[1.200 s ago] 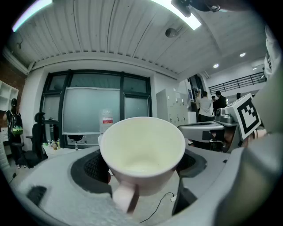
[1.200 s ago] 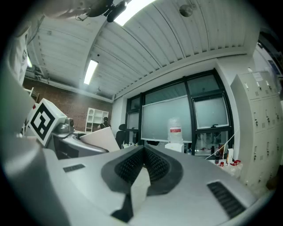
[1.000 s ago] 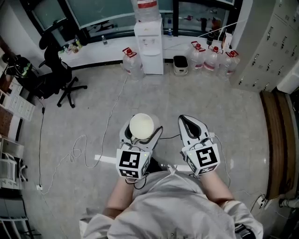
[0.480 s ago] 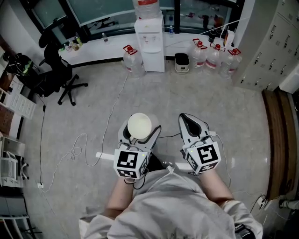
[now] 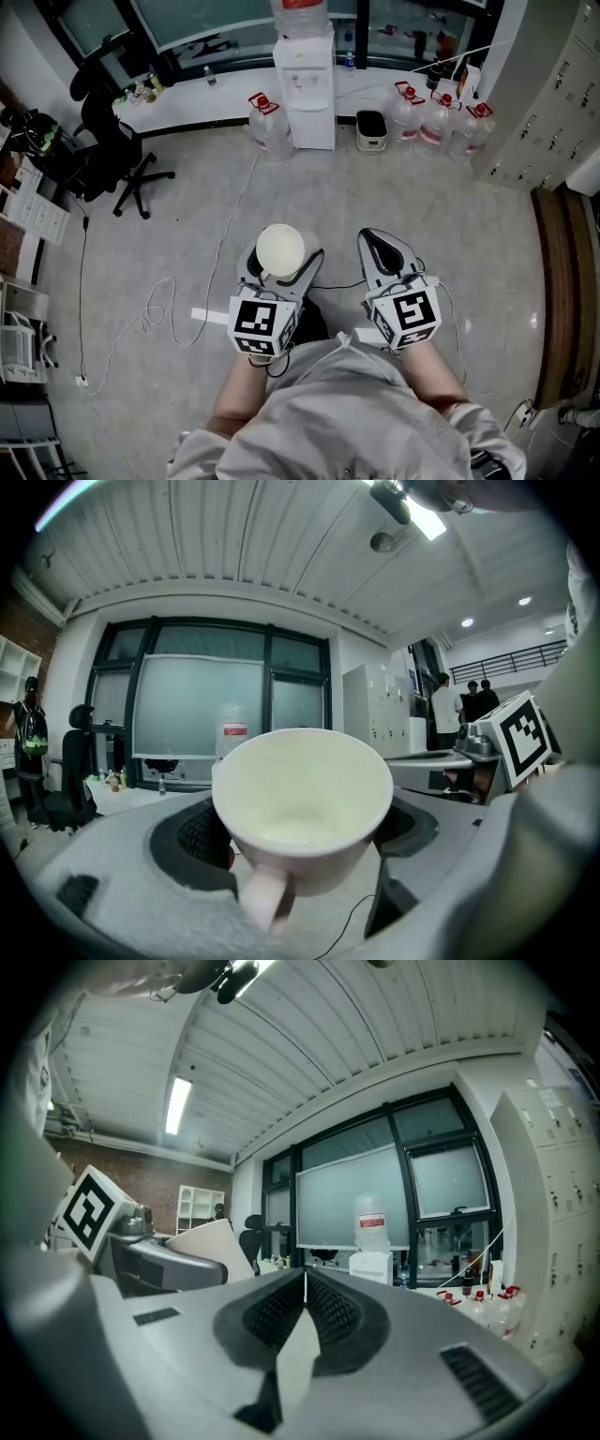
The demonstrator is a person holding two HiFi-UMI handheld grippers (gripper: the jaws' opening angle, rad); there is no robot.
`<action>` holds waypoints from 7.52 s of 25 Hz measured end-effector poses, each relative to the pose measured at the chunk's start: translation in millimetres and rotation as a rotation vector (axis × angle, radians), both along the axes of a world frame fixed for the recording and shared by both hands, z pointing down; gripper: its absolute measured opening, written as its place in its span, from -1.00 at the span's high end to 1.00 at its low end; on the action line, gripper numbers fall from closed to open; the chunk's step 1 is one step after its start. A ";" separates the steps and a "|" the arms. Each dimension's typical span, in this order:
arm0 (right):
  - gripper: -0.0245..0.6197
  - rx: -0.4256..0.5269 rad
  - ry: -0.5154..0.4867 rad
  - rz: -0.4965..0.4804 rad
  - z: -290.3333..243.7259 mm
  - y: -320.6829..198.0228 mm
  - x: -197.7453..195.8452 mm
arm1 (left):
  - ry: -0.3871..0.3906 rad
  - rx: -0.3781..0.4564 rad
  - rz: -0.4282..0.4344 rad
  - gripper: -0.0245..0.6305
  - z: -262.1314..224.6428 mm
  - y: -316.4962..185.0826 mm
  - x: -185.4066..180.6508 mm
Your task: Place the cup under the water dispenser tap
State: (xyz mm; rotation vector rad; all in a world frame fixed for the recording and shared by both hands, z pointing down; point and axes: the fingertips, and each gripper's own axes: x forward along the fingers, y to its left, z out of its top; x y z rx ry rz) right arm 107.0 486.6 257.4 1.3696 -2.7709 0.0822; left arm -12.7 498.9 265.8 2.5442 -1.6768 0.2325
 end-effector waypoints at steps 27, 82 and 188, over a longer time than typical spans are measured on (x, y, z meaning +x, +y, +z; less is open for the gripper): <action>0.83 -0.153 0.052 0.130 22.6 -330.2 -169.4 | 0.046 -0.069 0.193 -0.41 7.1 -344.2 -149.0; 0.83 -0.325 0.132 0.094 246.4 -776.6 -99.1 | -0.003 -0.331 0.250 -0.41 268.8 -792.1 -64.8; 0.84 -0.092 0.110 0.179 76.5 -727.3 -63.7 | 0.113 -0.032 -0.038 0.87 65.7 -743.4 -74.6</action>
